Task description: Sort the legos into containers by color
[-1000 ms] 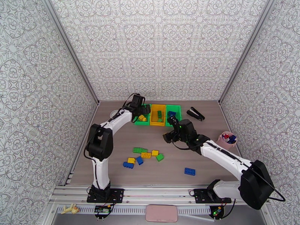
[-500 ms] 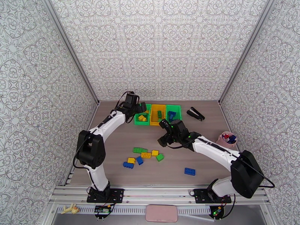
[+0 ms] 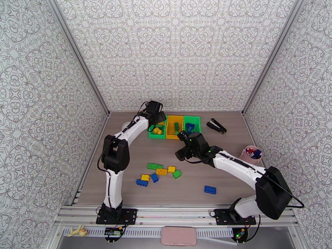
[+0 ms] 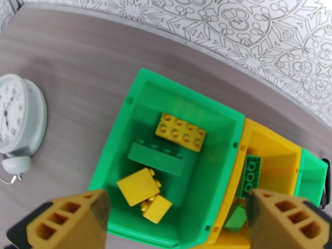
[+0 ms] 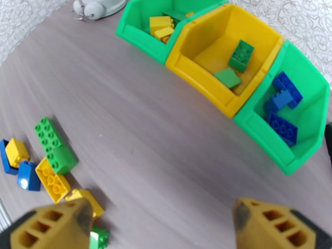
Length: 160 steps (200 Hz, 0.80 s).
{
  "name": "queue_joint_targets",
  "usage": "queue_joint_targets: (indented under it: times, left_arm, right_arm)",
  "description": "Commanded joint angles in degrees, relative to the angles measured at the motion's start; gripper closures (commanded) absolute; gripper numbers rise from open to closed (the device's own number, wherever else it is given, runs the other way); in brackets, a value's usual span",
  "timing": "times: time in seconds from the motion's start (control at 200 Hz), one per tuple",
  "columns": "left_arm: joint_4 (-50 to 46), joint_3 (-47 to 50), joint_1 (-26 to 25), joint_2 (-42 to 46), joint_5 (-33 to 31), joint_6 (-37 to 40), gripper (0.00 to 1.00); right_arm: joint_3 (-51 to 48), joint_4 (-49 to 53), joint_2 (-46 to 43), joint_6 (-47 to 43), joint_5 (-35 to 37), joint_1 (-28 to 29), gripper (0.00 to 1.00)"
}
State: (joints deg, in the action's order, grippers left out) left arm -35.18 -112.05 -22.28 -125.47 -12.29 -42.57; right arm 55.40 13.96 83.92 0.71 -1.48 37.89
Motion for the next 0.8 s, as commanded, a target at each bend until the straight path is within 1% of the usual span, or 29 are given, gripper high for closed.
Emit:
queue_joint_targets:
  times: [0.0,0.155,0.35,0.465,0.535,0.61,0.795]
  left_arm:
    - [-2.8,-5.4,-1.1,-4.9,0.1,-7.3,0.15]
    - [-3.2,-13.0,-0.6,-10.7,0.8,-10.7,0.19]
    - [-3.1,-15.6,1.0,-14.7,2.0,-16.7,0.24]
    - [-2.7,-17.2,1.7,-17.1,2.6,-18.8,0.27]
    - [-5.2,-20.8,2.0,-19.6,3.1,-19.0,0.27]
    - [-8.7,-24.0,2.1,-21.3,2.1,-19.2,0.27]
    - [-16.0,-23.8,0.7,-20.0,-2.7,-21.9,0.27]
  right_arm:
    - [-0.2,-0.6,-2.2,1.5,1.3,0.1,0.08]
    - [-0.6,0.5,-4.0,0.7,2.2,0.0,0.08]
    - [-1.7,1.9,-6.5,0.0,3.4,-0.6,0.08]
    - [-2.3,2.0,-7.6,0.1,3.7,-1.0,0.08]
    - [-2.6,1.9,-8.2,0.3,3.8,-1.1,0.08]
    - [-2.7,2.0,-8.7,0.3,4.1,-1.3,0.08]
    - [-3.0,1.9,-9.1,0.0,3.6,-2.0,0.08]
